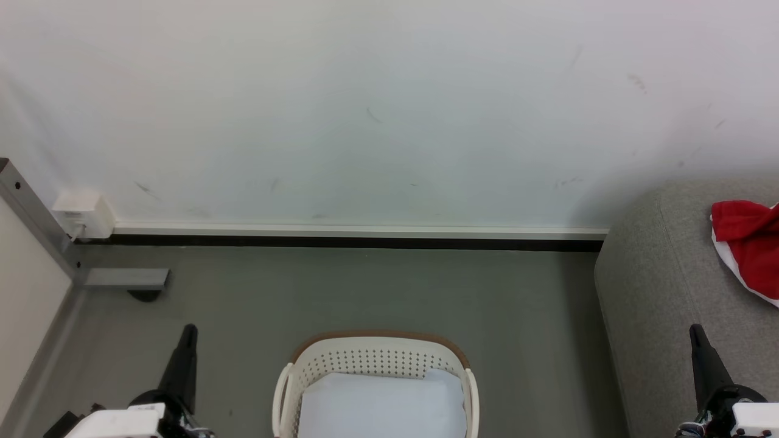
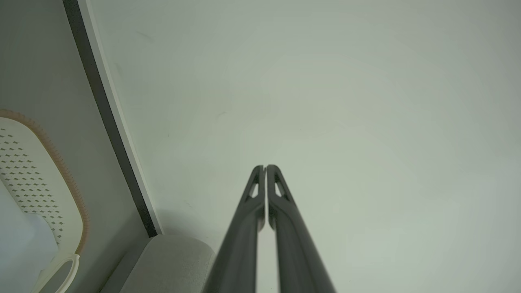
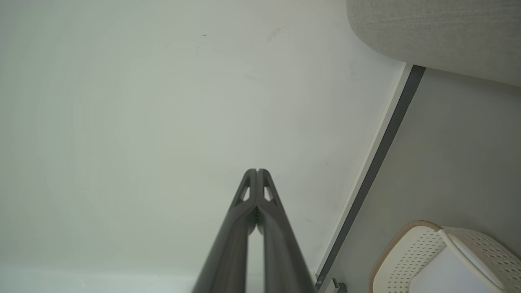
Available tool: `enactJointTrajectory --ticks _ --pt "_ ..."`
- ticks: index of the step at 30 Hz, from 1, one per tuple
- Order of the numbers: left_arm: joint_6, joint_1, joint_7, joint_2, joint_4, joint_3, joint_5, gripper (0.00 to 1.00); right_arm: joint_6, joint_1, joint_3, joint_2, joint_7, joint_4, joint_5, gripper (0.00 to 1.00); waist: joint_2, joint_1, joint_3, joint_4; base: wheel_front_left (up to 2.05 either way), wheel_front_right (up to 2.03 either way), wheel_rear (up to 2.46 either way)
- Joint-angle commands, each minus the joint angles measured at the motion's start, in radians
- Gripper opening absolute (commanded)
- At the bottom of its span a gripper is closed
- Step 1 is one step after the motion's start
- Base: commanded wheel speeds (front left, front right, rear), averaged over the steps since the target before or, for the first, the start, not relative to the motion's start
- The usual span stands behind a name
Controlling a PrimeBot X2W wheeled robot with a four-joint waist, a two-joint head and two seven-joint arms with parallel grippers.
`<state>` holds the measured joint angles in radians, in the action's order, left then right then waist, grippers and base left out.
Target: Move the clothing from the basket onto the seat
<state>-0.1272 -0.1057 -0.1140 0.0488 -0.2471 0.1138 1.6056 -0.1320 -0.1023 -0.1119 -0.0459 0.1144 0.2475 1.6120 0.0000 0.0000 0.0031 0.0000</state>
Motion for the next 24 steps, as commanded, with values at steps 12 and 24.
enactJointTrajectory --ticks 12,24 --pt "-0.007 -0.007 -0.004 0.002 0.004 0.002 0.013 0.00 0.002 -0.013 -0.004 -0.008 0.003 -0.005 0.002 0.00 0.0000 0.0000 0.000 0.000 0.00 0.00 0.00" --pt "-0.007 -0.007 -0.004 0.002 0.004 0.002 0.013 0.00 0.002 -0.013 -0.004 -0.008 0.003 -0.005 0.002 0.00 0.0000 0.0000 0.000 0.000 0.00 0.00 0.00"
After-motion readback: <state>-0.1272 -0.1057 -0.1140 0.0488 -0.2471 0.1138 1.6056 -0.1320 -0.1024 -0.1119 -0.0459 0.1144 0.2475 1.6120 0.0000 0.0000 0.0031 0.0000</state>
